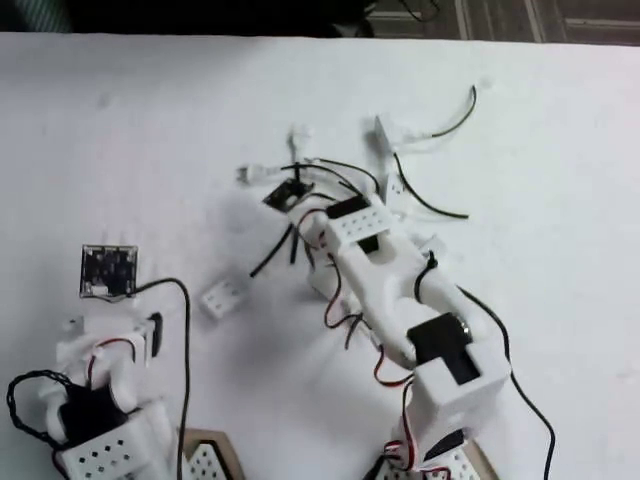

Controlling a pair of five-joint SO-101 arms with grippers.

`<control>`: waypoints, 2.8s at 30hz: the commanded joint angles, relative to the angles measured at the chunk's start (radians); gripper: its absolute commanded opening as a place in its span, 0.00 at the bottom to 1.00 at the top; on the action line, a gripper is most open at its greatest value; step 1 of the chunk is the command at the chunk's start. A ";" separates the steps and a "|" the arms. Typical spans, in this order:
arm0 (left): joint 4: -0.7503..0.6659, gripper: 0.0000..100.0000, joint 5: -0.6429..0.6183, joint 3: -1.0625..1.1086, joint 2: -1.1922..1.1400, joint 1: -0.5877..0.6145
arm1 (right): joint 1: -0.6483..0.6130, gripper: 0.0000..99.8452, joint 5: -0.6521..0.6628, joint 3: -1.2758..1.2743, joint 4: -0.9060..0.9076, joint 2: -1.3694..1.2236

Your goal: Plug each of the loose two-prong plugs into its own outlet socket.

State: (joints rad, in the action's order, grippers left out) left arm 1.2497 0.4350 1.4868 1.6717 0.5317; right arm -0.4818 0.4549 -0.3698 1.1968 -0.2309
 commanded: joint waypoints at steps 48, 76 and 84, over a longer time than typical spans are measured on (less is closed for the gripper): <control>0.003 0.26 -0.003 0.009 0.007 0.004 | 0.788 0.02 0.252 0.259 0.205 0.476; 0.003 0.26 -0.003 0.011 0.007 0.007 | 0.417 0.30 0.118 0.002 0.176 0.476; 0.003 0.26 -0.003 0.011 0.007 0.007 | 0.429 0.20 0.196 -0.029 0.352 0.467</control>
State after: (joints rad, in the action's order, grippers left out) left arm 1.2497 0.4350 1.5006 1.6717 0.5317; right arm -0.0583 0.6345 -0.3851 1.5129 0.2309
